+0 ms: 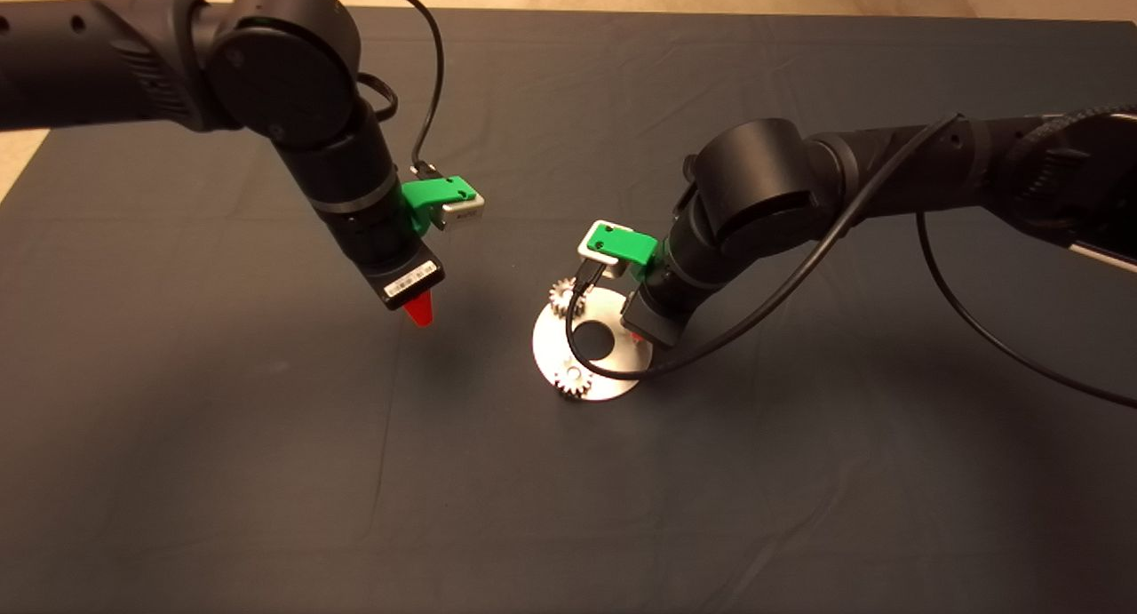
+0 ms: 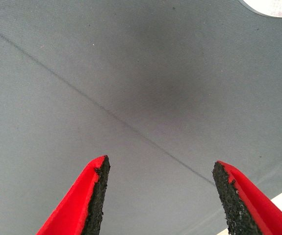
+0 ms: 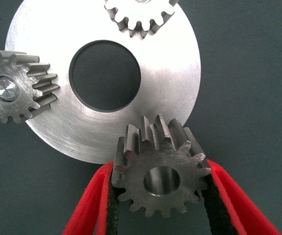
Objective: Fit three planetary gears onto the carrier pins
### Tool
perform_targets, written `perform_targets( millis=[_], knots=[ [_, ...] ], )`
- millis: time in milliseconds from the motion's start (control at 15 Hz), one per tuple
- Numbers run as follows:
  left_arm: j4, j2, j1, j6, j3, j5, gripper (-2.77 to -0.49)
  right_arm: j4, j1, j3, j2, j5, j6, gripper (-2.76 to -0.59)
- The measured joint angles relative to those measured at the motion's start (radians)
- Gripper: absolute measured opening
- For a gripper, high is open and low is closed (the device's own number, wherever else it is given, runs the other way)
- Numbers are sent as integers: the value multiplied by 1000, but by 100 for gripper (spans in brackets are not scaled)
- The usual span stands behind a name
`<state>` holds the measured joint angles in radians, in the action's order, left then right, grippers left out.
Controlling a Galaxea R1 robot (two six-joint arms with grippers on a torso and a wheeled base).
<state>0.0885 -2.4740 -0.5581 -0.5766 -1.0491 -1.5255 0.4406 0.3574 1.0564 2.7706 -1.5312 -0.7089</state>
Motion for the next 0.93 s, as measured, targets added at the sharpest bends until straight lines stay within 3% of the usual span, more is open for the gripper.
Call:
perform_targets(
  millis=[933],
  knots=[
    [-3, 1, 0, 0, 0, 0, -180, 1, -12, 1, -3, 0, 5, -235]
  ],
)
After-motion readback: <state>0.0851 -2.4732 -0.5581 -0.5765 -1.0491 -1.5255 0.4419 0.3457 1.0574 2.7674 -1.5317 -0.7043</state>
